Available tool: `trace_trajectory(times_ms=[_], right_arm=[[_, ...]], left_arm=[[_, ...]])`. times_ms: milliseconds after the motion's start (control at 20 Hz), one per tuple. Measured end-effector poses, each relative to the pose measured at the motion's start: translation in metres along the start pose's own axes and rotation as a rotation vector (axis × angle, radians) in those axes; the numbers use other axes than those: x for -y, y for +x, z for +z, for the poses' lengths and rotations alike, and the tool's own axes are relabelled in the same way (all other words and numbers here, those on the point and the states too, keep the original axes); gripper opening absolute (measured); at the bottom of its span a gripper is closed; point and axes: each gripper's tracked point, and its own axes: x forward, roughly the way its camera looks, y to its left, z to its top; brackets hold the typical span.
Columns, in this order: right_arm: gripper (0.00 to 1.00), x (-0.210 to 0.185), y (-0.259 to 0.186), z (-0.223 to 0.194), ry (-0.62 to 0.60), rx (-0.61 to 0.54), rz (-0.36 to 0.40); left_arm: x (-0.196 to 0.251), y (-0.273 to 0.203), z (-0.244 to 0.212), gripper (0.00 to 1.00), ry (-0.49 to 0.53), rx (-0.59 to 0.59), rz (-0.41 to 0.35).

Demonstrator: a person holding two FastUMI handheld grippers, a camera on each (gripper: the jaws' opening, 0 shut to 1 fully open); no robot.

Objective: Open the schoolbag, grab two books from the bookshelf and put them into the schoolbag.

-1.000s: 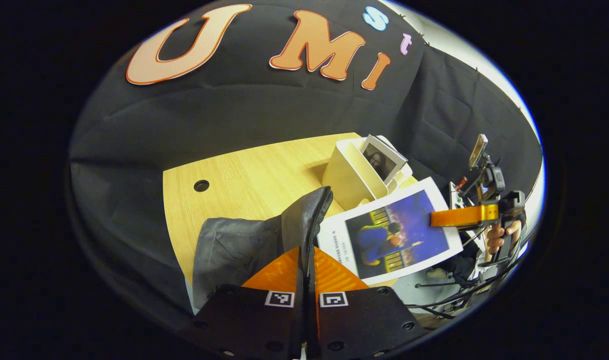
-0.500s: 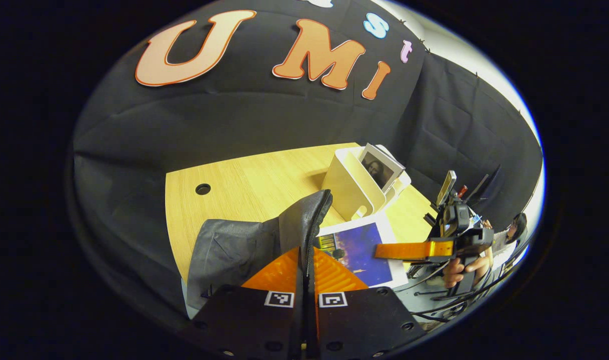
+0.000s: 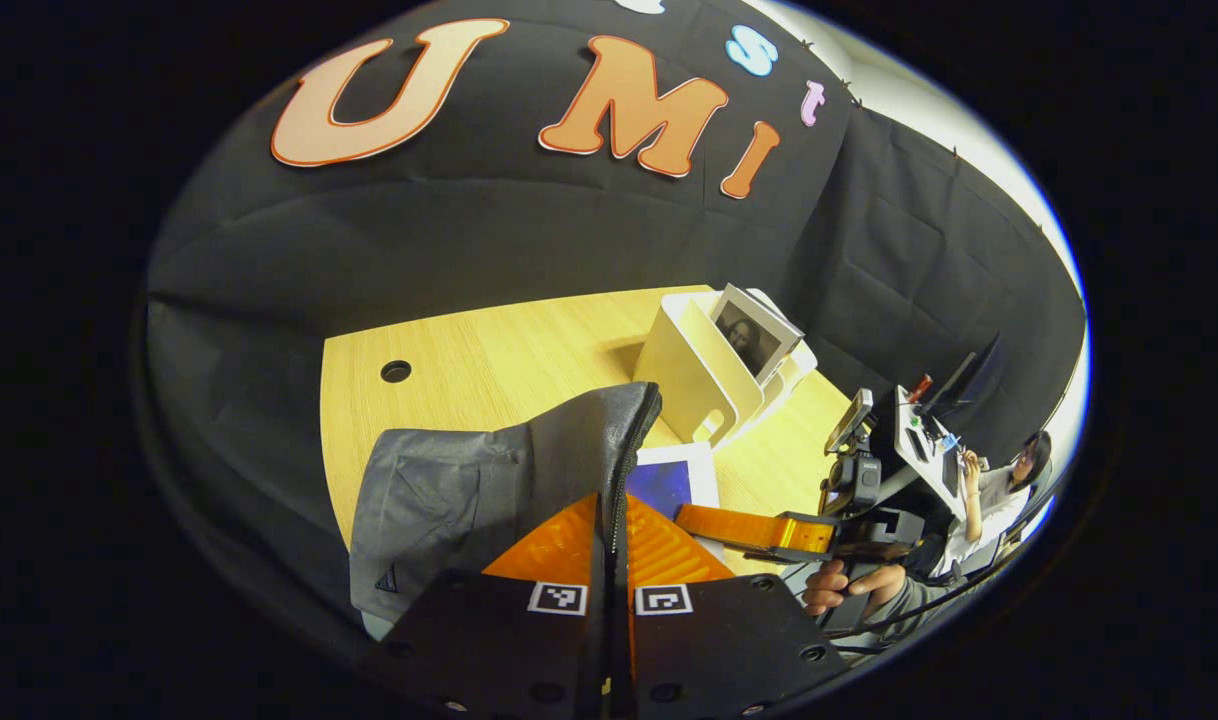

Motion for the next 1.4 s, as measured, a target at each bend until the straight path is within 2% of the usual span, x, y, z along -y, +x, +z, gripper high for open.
trace_trajectory(times_ms=[150,400,700,900,1000,1150,1250,1300,1400], right_arm=[[0.25,0.003,0.003,-0.003,0.001,-0.027,0.022],[0.24,0.016,-0.017,0.009,0.062,-0.021,0.061],[0.25,0.005,0.015,-0.01,0.013,-0.074,0.076],[0.25,0.011,0.037,-0.029,-0.016,-0.113,0.044],[0.26,0.011,0.047,-0.037,-0.01,-0.158,0.019],[0.36,0.012,0.044,-0.033,-0.047,-0.187,-0.052],[0.57,0.018,0.035,-0.025,-0.105,-0.222,-0.105],[0.73,0.021,0.026,-0.019,-0.136,-0.239,-0.126],[0.87,0.024,0.011,-0.003,-0.211,-0.255,-0.171]], left_arm=[[0.017,0.006,-0.006,0.04,-0.002,-0.012,0.013],[-0.013,0.001,0.005,0.03,-0.024,-0.009,0.026],[0.029,0.021,-0.002,0.04,-0.008,-0.035,0.008],[0.059,0.04,-0.008,0.04,0.006,-0.051,0.011],[0.057,0.04,-0.005,0.04,0.005,-0.055,0.022],[0.039,0.031,0.001,0.04,0.002,-0.056,0.053],[0.033,0.028,0.004,0.04,-0.005,-0.059,0.068],[0.031,0.028,0.002,0.04,-0.009,-0.064,0.074],[0.03,0.031,-0.001,0.04,-0.008,-0.069,0.094]])
